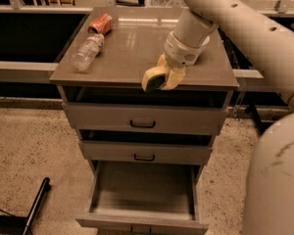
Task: Place sponge into bottom drawer
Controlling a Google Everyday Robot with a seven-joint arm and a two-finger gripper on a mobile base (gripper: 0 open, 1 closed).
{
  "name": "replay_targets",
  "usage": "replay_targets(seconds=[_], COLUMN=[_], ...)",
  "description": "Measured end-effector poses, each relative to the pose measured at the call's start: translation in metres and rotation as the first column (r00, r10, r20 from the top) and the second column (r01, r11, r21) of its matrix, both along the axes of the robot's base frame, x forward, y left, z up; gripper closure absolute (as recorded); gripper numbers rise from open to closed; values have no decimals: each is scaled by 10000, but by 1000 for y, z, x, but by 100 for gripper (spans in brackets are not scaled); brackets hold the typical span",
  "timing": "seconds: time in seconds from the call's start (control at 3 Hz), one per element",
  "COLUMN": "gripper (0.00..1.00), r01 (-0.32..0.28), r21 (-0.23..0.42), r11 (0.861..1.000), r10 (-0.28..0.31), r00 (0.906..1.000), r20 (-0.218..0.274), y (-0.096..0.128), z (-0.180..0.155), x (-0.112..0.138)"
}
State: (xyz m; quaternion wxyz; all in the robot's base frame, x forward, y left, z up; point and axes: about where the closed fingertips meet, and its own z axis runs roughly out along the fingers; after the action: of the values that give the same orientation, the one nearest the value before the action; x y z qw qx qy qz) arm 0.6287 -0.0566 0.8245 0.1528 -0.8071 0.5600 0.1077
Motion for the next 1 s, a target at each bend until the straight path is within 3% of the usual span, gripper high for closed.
replay_targets(seconds=[0.33,0.67,1.0], gripper=[100,100,100], r01=[303,376,314], r21=[-76,-1369,-1400], r11=[9995,9899,9896], r10=[-302,-381,-338], r00=[9993,9993,9993], r20=[202,-14,-146], y=[-11,-18,-18], z=[19,-3,-9], x=[-36,-80,-83])
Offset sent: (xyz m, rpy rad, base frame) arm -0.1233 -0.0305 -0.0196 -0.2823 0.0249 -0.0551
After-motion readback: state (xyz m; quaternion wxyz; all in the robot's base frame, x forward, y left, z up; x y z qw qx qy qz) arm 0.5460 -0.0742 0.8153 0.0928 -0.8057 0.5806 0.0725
